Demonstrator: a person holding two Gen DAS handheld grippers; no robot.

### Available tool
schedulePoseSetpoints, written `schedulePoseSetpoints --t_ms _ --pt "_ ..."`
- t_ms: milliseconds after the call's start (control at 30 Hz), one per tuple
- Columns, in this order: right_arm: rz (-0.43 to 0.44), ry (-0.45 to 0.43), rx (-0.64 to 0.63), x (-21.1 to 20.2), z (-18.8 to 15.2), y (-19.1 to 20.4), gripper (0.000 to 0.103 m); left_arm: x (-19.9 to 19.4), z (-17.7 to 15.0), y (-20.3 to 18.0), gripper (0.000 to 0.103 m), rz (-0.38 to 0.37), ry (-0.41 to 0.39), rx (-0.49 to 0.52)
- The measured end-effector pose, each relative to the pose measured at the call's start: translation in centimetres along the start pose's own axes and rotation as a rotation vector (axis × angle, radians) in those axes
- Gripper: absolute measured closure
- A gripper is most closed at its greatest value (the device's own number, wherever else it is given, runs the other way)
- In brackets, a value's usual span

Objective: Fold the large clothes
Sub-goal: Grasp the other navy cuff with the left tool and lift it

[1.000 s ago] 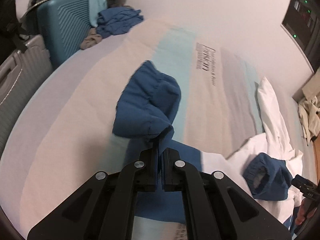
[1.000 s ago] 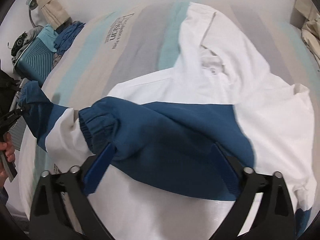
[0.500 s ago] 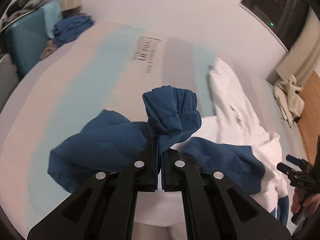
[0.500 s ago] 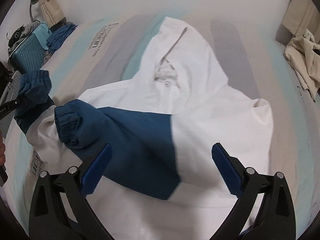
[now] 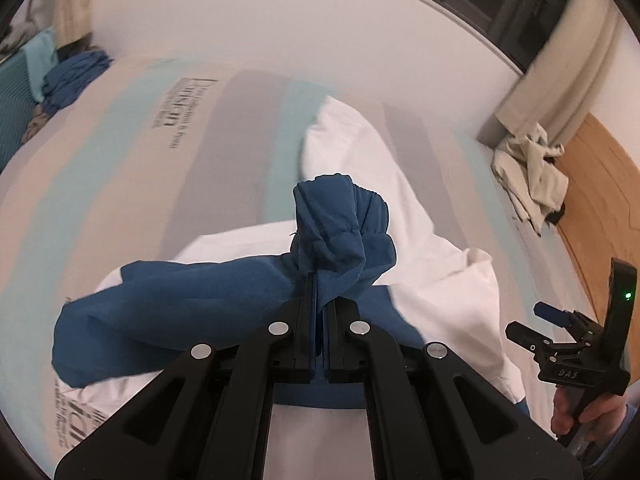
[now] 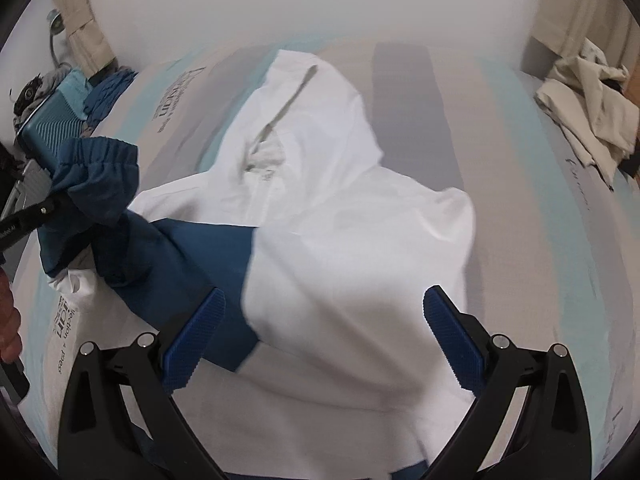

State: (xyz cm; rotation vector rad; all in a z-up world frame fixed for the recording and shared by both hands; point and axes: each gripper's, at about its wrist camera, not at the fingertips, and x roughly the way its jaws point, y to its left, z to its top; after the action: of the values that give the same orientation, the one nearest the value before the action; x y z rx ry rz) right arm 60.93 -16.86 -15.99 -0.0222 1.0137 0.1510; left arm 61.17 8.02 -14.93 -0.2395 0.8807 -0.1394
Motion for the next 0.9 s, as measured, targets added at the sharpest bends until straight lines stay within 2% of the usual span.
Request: schedulePoseSetpoints --t_ms 433,767,900 --pt "-0.011 0.005 0.06 -0.1 -2.4 -8.6 0.007 6.0 -2.8 -11.6 0.103 -0.007 0.085 0.044" --pt "-0.022 0.003 0.091 0.3 -3.7 -13.5 0.007 10.0 -3.6 -19.5 0.103 -0.039 0.076 0.123" --pt "-0.08 -0.04 0.072 -0.2 -4.1 -14.7 0.008 12.3 -4.4 -21.6 0.103 -0.041 0.11 0.133"
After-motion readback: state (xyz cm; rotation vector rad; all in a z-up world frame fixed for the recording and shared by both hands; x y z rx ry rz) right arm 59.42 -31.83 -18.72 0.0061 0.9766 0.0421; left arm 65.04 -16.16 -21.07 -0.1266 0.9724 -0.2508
